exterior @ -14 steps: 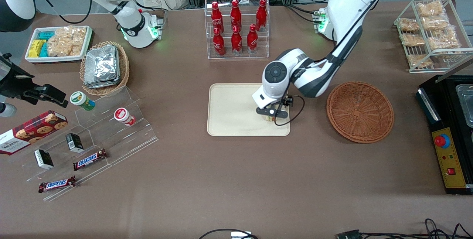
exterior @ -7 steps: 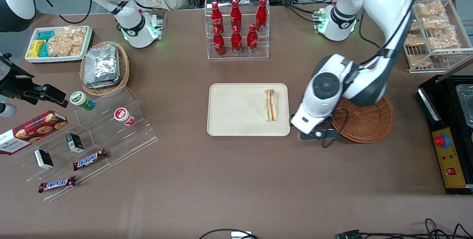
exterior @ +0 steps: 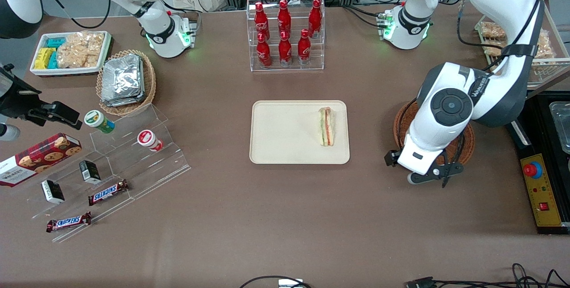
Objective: Place sandwich from basket to tray
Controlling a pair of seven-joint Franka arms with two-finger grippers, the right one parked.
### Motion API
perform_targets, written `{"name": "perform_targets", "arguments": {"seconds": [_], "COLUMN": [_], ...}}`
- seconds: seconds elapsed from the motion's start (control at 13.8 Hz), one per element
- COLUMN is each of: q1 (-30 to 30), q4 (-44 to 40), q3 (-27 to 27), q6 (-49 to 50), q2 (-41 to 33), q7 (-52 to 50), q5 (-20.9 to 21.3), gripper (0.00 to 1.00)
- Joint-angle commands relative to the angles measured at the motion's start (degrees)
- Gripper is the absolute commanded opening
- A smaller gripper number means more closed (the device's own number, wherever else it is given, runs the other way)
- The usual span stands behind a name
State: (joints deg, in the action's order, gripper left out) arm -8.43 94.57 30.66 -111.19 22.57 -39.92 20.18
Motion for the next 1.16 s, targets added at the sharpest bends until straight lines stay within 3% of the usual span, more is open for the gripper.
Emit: {"name": "perform_targets", "arguments": {"seconds": [0.0,0.44,0.65,1.09], "q1": [-2.71,-6.95,-5.81,-0.19], "q4": [-1.85,-4.66,-4.22,-4.05], "q3": [0.62,0.19,-6.65,-19.4], "q6": [3.69,9.22,10.89,18.02], "q2": [-0.25,-3.66,-8.93,-17.46], "q7": [3.96,19.5,28.2,42.2], "q5": [-0.14,-4.79,-10.66,-17.18], "gripper": [1.0,1.0,1.0,1.0]}}
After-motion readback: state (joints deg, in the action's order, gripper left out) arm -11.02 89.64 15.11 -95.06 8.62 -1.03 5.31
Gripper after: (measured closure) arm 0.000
